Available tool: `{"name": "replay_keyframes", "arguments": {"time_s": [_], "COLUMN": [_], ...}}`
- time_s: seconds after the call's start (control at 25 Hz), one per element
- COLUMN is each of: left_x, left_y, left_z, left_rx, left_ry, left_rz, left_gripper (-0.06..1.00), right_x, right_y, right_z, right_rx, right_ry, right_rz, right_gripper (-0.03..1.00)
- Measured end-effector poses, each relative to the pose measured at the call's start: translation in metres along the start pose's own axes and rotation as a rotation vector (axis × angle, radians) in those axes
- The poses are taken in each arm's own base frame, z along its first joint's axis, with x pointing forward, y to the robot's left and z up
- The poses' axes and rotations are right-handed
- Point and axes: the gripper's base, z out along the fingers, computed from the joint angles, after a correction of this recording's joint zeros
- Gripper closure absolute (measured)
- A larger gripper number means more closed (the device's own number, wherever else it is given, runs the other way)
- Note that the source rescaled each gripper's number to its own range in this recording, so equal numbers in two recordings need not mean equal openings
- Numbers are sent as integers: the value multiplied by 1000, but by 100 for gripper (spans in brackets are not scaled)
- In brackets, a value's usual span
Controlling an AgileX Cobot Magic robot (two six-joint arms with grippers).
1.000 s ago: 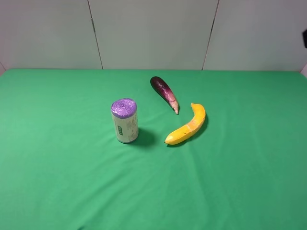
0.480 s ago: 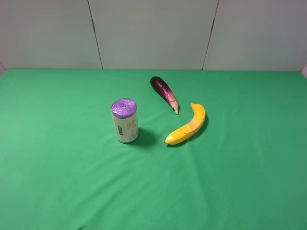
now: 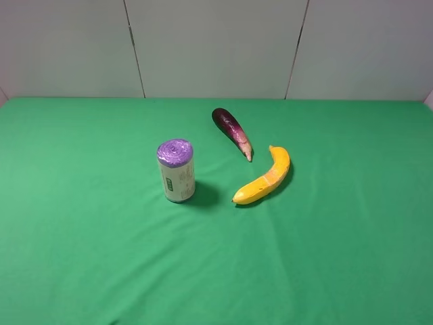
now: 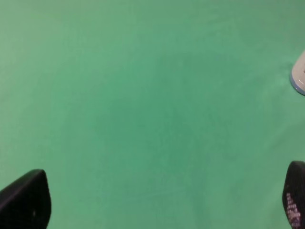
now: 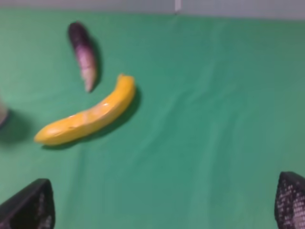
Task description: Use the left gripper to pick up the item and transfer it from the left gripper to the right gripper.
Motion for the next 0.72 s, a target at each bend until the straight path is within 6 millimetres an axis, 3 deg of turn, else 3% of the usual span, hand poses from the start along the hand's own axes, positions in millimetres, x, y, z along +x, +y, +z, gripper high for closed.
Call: {"name": "replay_keyframes", "arguments": {"time_s": [0.16,0.72], "left_x": [0,0], "left_y": [0,0], "left_z": [0,0], "left_rx": [0,0], "left_ry": [0,0], "left_rz": [0,0], "left_gripper": [-2,-2], "right_x": [14,16], "right_y": [-1,-13], "right_z": [3,3], "right_rx": [79,221], "right_ry": [-16,-3], "right_rz": [10,20], "right_gripper": [-3,-3]}}
